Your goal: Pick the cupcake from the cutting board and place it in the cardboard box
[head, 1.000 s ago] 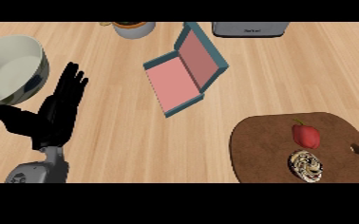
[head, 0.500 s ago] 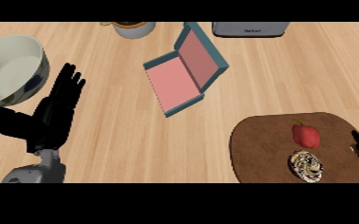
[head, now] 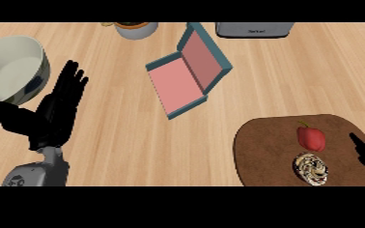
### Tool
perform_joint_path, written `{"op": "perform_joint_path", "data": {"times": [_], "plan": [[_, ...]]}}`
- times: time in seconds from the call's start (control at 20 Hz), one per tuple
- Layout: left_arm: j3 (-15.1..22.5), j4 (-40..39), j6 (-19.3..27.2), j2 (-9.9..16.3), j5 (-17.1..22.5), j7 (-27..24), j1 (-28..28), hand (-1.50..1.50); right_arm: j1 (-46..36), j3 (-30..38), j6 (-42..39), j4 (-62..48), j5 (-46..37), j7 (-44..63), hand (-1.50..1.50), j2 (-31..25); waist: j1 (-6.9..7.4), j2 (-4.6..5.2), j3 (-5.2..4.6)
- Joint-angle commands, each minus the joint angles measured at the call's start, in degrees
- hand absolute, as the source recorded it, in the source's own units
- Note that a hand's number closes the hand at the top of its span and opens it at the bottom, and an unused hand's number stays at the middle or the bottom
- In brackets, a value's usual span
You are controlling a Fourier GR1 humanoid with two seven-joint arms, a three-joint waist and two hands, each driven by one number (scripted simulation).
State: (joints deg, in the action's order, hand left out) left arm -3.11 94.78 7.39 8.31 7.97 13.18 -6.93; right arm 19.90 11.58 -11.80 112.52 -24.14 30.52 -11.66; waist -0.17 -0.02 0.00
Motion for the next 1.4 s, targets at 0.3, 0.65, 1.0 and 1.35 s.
{"op": "perform_joint_path", "data": {"times": [0.3,0.65,1.0,1.35], "plan": [[0.09,-1.34,0.43,-1.61,-2.38,0.06,-1.96,0.0,-2.42,1.83,-2.7,-4.99,-0.53,-3.38,-1.5,1.42,-0.06,0.01,0.0],[1.7,2.6,2.23,-4.2,-3.9,0.61,1.4,0.0,-7.15,1.2,-1.41,-8.46,-3.08,-1.83,-1.5,3.2,0.14,-0.01,0.01],[-3.34,-2.13,-2.63,-0.64,-0.7,-1.12,-1.14,0.0,-1.75,-1.25,1.0,-10.76,-8.21,-8.73,-1.5,5.85,-0.03,0.01,0.0],[-0.58,-1.3,-0.26,-3.86,-3.55,-1.62,0.46,0.0,-4.01,2.4,-0.48,-13.1,-5.91,-9.74,-1.5,3.46,-0.04,0.0,0.0]]}}
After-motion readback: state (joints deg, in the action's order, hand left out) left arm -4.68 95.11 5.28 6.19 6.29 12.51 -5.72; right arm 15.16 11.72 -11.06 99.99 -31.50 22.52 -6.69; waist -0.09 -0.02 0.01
